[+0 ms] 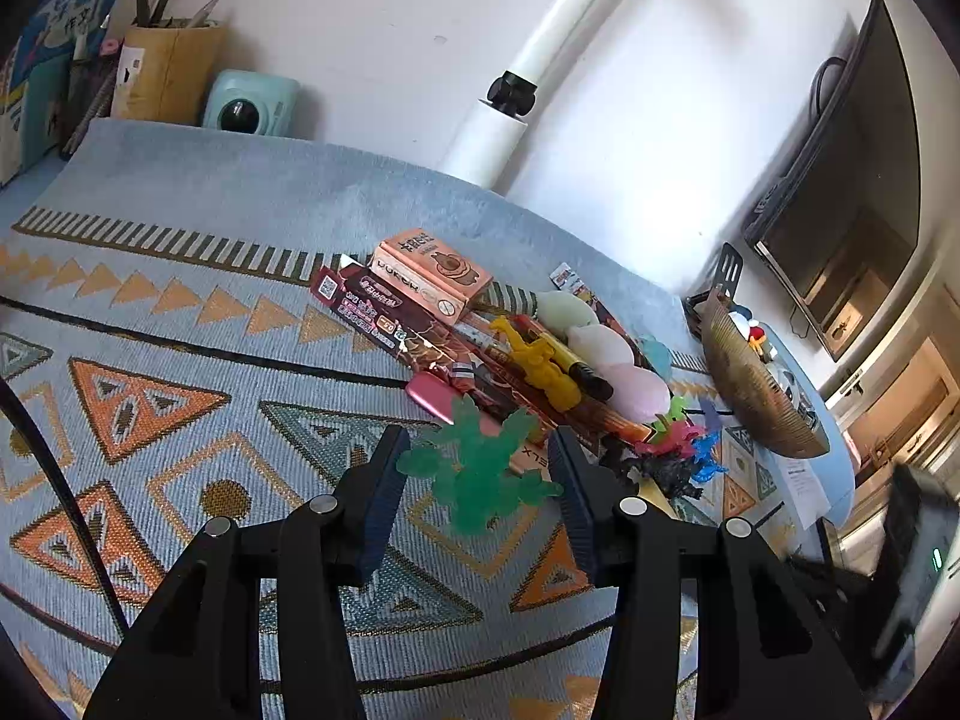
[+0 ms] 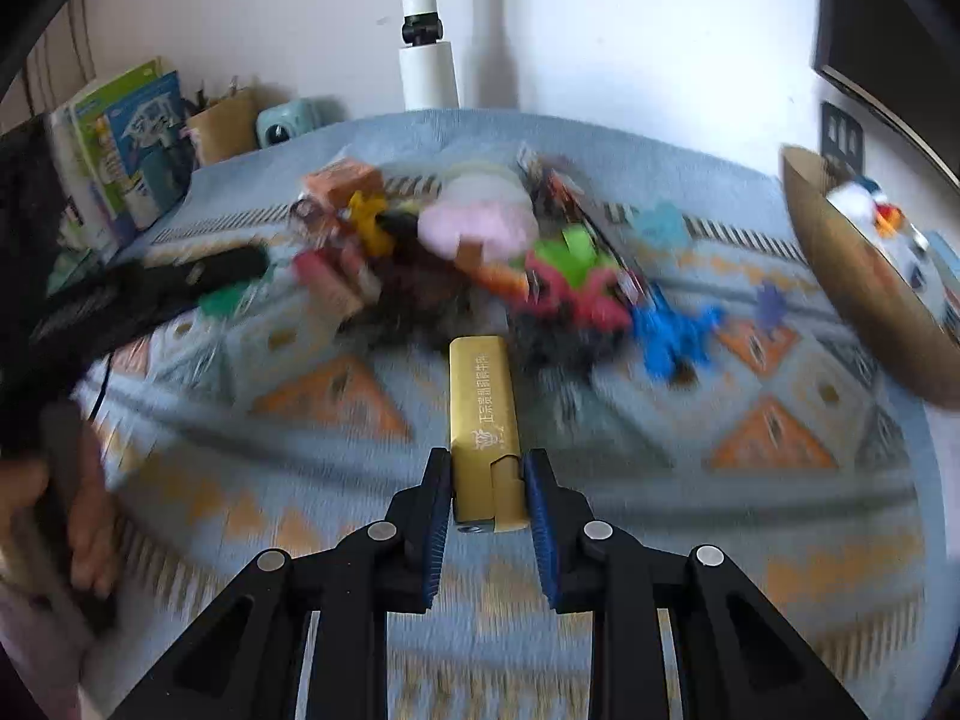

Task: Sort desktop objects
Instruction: 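Grasp the green rubber figure with left while right grasps the yellow box, then carry the green figure and yellow box to the gold bowl and release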

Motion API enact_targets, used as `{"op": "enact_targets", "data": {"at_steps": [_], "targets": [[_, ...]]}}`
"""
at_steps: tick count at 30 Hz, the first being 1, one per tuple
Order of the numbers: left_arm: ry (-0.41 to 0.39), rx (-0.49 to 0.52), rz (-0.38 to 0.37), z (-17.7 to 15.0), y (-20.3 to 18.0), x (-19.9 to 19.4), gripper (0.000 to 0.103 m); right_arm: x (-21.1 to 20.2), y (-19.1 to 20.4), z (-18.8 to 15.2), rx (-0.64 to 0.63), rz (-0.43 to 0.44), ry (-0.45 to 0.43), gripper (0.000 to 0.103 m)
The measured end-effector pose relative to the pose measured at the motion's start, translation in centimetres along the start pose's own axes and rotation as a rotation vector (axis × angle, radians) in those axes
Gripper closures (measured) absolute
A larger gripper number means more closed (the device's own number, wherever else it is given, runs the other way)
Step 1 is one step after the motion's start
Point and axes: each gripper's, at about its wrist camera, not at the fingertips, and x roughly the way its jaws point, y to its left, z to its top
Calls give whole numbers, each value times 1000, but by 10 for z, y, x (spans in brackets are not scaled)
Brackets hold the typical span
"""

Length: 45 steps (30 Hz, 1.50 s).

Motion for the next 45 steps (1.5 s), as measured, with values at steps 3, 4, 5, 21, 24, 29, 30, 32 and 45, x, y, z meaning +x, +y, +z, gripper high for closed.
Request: {"op": "enact_targets", "data": {"at_steps": [3, 4, 5, 21, 24, 29, 30, 32, 45], "targets": [[1, 11, 7, -1, -2, 0, 58, -23, -5, -30, 14, 46, 19, 79], [2, 15, 7, 0, -3, 0, 58, -27, -6, -37, 13, 55, 21, 79], [4, 18, 9, -1, -3, 1, 58, -32, -6, -46, 1, 50, 12, 79], [-11, 20, 0, -1, -2, -5, 57, -21, 11, -35, -43, -8, 50, 64], [-12, 33, 5, -1, -4, -6, 57, -22, 20, -38, -54, -31, 36, 74], [-18, 33, 4, -1, -4, -7, 57, -27, 19, -40, -4, 57, 58, 80], [-19, 32, 3, -2, -4, -7, 57, -29, 14, -41, 27, 111, 61, 80], [-16, 33, 0, -2, -4, -7, 57, -31, 6, -46, 91, 205, 75, 80], [-50, 106, -28, 8, -67, -31, 57, -92, -90, -68, 395, 477, -48, 80]]}}
